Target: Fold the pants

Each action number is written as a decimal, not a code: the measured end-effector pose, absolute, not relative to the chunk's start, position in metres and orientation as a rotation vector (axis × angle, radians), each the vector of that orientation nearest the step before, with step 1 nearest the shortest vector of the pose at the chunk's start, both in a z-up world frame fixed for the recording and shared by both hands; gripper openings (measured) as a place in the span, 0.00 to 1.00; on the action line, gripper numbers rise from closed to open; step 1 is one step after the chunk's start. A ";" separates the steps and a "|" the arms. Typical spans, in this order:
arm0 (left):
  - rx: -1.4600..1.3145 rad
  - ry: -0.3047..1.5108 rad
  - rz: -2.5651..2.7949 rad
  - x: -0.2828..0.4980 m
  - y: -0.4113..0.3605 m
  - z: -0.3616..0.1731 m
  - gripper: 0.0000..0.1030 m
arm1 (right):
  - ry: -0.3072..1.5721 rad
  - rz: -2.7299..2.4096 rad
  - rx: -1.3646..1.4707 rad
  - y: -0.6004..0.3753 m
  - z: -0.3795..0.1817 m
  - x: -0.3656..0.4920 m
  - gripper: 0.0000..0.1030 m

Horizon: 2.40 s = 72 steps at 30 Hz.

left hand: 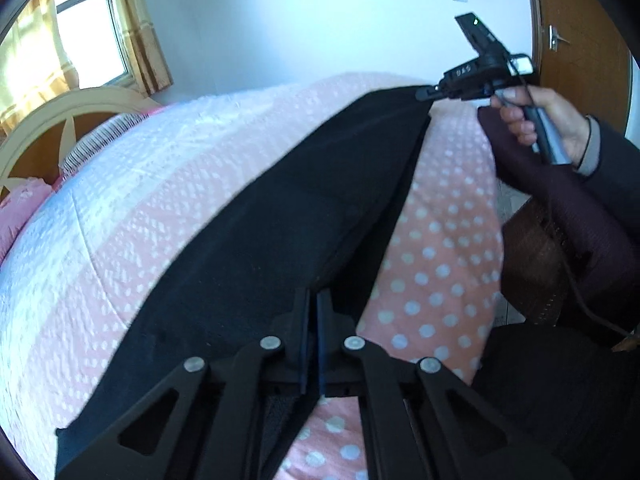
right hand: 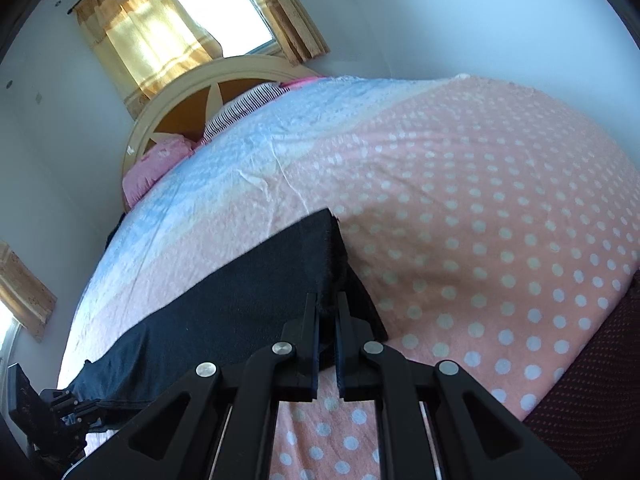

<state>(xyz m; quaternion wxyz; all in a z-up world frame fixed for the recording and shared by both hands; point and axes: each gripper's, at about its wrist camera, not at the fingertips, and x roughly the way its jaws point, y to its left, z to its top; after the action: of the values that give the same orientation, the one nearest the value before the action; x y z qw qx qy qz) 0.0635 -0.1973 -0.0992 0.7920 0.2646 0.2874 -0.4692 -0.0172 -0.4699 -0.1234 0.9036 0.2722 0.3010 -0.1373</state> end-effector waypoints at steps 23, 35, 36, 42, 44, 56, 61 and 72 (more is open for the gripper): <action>0.517 0.593 -0.945 0.052 -0.145 -0.101 0.49 | 0.649 -0.397 0.579 -0.487 -0.138 -0.025 0.21; 0.280 0.697 -0.701 0.101 -0.050 -0.102 0.59 | 0.746 -0.233 0.566 -0.497 -0.132 0.068 0.18; 0.264 0.705 -0.694 0.103 -0.047 -0.105 0.59 | 0.745 -0.259 0.515 -0.493 -0.128 0.073 0.09; 0.268 0.732 -0.694 0.098 -0.045 -0.121 0.59 | 0.690 -0.320 0.423 -0.483 -0.114 0.083 0.00; 0.283 0.737 -0.696 0.094 -0.051 -0.125 0.59 | 0.722 -0.318 0.456 -0.491 -0.125 0.086 0.00; 0.270 0.723 -0.682 0.091 -0.042 -0.122 0.64 | 0.781 -0.271 0.451 -0.498 -0.128 0.084 0.47; 0.258 0.725 -0.660 0.093 -0.033 -0.121 0.67 | 0.795 -0.247 0.399 -0.488 -0.127 0.092 0.07; 0.265 0.732 -0.643 0.087 -0.023 -0.123 0.67 | 0.781 -0.356 0.355 -0.493 -0.133 0.094 0.37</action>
<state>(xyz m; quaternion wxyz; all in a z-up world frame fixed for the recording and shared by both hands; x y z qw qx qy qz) 0.0872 -0.0228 -0.1226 0.8752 0.1271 0.3507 -0.3081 0.0945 -0.4928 -0.1333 0.8941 0.1713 0.3765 -0.1717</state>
